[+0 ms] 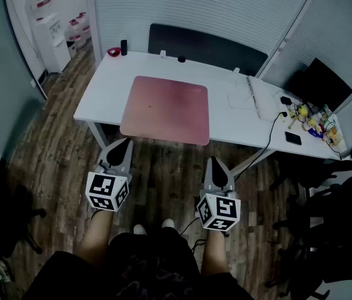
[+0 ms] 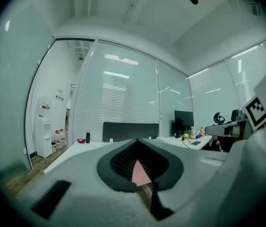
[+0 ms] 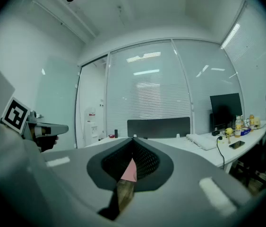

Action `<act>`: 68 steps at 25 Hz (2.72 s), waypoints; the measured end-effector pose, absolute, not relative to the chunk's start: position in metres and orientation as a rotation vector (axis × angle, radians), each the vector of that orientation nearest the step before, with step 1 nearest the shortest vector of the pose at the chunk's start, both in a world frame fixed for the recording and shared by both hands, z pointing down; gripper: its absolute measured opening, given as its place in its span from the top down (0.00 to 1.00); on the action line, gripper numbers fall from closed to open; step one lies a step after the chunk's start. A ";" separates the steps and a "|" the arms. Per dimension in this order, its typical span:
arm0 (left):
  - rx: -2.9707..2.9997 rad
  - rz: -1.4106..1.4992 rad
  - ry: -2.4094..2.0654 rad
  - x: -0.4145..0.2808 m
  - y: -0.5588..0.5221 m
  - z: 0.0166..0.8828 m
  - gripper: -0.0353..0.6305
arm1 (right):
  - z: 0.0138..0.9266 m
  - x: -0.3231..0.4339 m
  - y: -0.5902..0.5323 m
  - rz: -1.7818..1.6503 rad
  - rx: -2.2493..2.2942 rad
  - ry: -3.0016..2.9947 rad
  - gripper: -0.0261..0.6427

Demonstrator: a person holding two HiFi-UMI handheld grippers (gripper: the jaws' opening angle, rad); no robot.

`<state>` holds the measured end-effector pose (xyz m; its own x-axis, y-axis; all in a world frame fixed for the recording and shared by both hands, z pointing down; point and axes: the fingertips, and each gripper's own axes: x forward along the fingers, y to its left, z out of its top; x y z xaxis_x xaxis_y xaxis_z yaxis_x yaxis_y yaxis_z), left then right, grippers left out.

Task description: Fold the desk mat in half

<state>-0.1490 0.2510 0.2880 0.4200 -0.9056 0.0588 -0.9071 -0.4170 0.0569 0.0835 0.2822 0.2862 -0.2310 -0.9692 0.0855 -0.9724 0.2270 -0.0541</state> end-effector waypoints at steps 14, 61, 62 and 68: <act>2.546 0.017 -1.649 -0.162 0.251 0.296 0.95 | 0.290 0.080 0.284 0.127 1.917 -2.398 0.96; 2.523 0.102 -1.633 -0.135 0.102 0.333 0.95 | 0.338 0.115 0.127 0.170 1.841 -2.356 0.95; 2.511 0.104 -1.641 -0.135 0.095 0.335 0.95 | 0.341 0.117 0.119 0.180 1.837 -2.358 0.95; 2.461 0.115 -1.671 -0.133 0.056 0.347 0.95 | 0.353 0.128 0.074 0.238 1.827 -2.371 0.95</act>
